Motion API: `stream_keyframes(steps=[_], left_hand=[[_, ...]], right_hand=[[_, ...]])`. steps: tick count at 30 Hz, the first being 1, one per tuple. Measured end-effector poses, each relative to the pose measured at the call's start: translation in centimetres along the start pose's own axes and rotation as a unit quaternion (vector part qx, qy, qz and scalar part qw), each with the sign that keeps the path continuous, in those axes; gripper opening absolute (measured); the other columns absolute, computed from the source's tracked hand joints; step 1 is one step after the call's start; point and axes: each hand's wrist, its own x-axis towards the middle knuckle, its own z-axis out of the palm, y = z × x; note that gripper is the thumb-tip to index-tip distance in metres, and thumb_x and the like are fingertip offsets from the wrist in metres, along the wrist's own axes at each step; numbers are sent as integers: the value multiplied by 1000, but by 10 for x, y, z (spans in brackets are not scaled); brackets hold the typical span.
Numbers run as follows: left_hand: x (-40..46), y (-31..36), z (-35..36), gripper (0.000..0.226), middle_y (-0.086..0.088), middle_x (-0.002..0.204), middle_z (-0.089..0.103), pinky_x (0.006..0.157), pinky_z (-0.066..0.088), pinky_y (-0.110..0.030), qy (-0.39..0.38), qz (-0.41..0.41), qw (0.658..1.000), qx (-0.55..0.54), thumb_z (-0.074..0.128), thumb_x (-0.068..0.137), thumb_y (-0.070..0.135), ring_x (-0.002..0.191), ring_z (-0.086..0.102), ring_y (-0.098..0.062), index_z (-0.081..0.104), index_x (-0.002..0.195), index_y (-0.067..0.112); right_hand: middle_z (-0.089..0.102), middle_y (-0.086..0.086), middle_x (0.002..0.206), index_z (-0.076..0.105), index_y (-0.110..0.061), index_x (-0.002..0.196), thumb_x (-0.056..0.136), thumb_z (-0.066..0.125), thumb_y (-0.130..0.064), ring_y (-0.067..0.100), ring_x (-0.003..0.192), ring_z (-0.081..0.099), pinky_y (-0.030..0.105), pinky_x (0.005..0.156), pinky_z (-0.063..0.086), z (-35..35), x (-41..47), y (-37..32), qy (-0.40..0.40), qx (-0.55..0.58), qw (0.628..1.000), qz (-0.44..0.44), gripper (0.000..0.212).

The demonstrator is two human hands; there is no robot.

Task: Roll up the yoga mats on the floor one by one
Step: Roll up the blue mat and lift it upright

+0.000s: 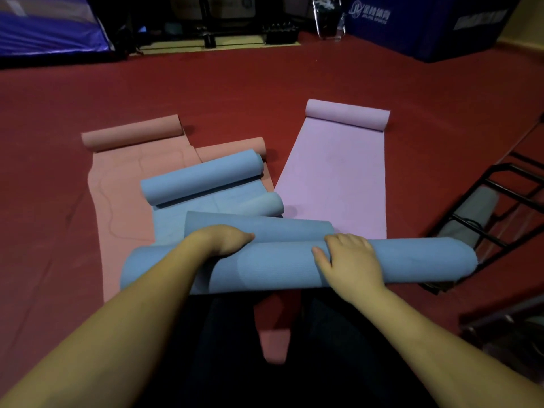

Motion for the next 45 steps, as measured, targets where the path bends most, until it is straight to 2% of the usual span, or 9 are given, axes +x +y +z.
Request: stream_keyframes(steps=[8, 12, 15, 17, 22, 27, 32, 39, 45], left_hand=[[6, 5, -6, 65, -9, 155, 39, 113, 26, -36, -19, -8, 999, -32, 33, 101, 58, 139, 39, -27, 49, 144, 12], [-6, 3, 3, 54, -11, 116, 67, 89, 44, -39, 214, 43, 972, 86, 27, 104, 47, 108, 58, -31, 68, 106, 13], [-17, -5, 26, 51, -9, 81, 65, 70, 46, -41, 363, 112, 919, 103, 31, 100, 40, 82, 60, -34, 63, 74, 11], [-27, -13, 50, 45, -6, 77, 62, 68, 44, -42, 406, 124, 899, 109, 34, 96, 42, 76, 60, -33, 60, 73, 14], [-35, -24, 75, 51, -2, 100, 69, 95, 43, -48, 393, 128, 902, 127, 32, 97, 48, 95, 63, -27, 67, 104, 12], [-31, -13, 52, 58, -1, 88, 66, 86, 43, -44, 345, 92, 925, 129, 17, 96, 50, 87, 63, -27, 65, 88, 18], [-43, -12, 43, 72, 0, 100, 69, 87, 38, -42, 341, 103, 927, 119, 4, 92, 52, 100, 61, -25, 69, 97, 21], [-58, -6, 33, 51, 1, 107, 67, 89, 38, -40, 310, 86, 939, 119, 22, 104, 46, 105, 59, -23, 65, 95, 22], [-52, -7, 36, 54, -6, 116, 67, 93, 42, -39, 228, 45, 968, 94, 20, 104, 50, 107, 61, -29, 66, 106, 22]], right_hand=[[69, 6, 78, 71, -15, 84, 86, 35, -56, 30, 77, 63, 39, 78, 45, 3, 12, -2, 6, -20, 1000, 16, 54], [69, 7, 74, 72, -15, 78, 85, 33, -56, 31, 74, 63, 37, 73, 45, 4, 22, -3, -12, -25, 999, 29, 57], [70, 8, 79, 73, -15, 82, 85, 27, -58, 31, 79, 64, 37, 76, 45, 2, 25, -3, -30, -20, 999, 29, 63], [71, 6, 85, 71, -15, 86, 83, 16, -61, 29, 85, 63, 37, 80, 43, -1, 29, -3, -44, -17, 998, 29, 71], [70, 4, 98, 67, -17, 92, 88, 14, -62, 26, 94, 61, 37, 86, 40, -6, 42, -3, -88, -19, 996, 26, 70], [68, 7, 110, 69, -16, 104, 95, 26, -58, 27, 101, 61, 34, 83, 42, -19, 60, -3, -174, 10, 984, 47, 60], [67, 9, 108, 69, -16, 99, 95, 25, -59, 28, 99, 60, 33, 76, 41, -31, 58, 2, -193, 21, 980, 44, 62], [64, 13, 117, 69, -14, 108, 95, 26, -56, 27, 96, 56, 35, 82, 43, -46, 53, 1, -248, 28, 967, 44, 61], [56, 11, 138, 61, -17, 129, 95, 26, -56, 28, 116, 54, 37, 95, 42, -41, 57, -3, -348, 43, 935, 49, 63]])
